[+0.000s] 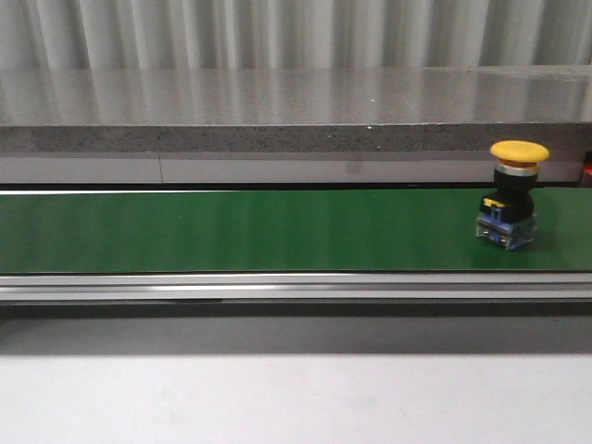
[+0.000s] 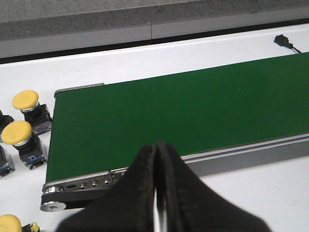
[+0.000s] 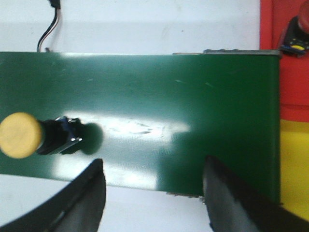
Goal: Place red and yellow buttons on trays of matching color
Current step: 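Grasp the yellow button off the belt with the right gripper, move over yellow tray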
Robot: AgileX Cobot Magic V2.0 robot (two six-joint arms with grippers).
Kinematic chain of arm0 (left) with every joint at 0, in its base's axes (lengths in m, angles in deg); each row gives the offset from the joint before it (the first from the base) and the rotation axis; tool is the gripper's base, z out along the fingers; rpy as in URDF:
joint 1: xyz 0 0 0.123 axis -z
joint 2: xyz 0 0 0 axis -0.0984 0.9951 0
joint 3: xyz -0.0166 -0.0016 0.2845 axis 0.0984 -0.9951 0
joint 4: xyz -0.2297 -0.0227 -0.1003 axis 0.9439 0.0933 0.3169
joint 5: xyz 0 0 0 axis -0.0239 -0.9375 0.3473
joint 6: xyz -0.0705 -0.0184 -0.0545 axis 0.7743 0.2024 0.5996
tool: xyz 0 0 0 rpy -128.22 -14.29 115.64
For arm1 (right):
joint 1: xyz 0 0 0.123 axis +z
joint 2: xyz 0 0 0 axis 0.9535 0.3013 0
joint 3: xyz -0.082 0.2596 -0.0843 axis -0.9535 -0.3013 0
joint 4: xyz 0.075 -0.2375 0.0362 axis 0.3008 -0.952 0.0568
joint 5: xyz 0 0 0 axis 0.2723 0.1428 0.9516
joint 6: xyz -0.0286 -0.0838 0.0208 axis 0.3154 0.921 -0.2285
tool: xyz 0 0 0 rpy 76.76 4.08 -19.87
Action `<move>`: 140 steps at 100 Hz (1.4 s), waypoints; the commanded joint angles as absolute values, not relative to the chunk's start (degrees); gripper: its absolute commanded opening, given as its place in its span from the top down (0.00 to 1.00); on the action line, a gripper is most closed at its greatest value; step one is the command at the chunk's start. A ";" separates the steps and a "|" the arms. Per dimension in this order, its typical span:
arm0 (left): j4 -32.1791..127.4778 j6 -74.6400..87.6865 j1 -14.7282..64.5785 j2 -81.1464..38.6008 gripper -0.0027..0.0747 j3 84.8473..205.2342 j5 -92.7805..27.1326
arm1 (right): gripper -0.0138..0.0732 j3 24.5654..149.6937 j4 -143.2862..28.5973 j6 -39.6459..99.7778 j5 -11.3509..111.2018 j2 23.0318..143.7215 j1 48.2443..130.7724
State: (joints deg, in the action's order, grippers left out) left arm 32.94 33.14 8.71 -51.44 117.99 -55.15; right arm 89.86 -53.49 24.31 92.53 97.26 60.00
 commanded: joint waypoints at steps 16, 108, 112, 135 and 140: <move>33.68 33.43 9.26 -51.22 0.99 119.49 -50.88 | 0.33 90.22 -49.52 24.17 95.00 94.67 67.65; 33.68 33.43 9.26 -51.22 0.99 119.49 -50.88 | 0.14 90.22 -56.12 27.15 83.06 110.11 71.38; 33.68 33.43 9.26 -51.22 0.99 119.49 -50.88 | 0.16 90.22 -56.12 27.09 83.07 110.76 71.26; 33.68 33.43 9.26 -51.22 0.99 119.49 -50.88 | 0.49 90.22 -56.12 27.04 83.30 111.76 71.14; 33.68 33.43 9.26 -51.22 0.99 119.49 -50.88 | 0.53 90.22 -56.12 27.04 83.44 111.76 71.14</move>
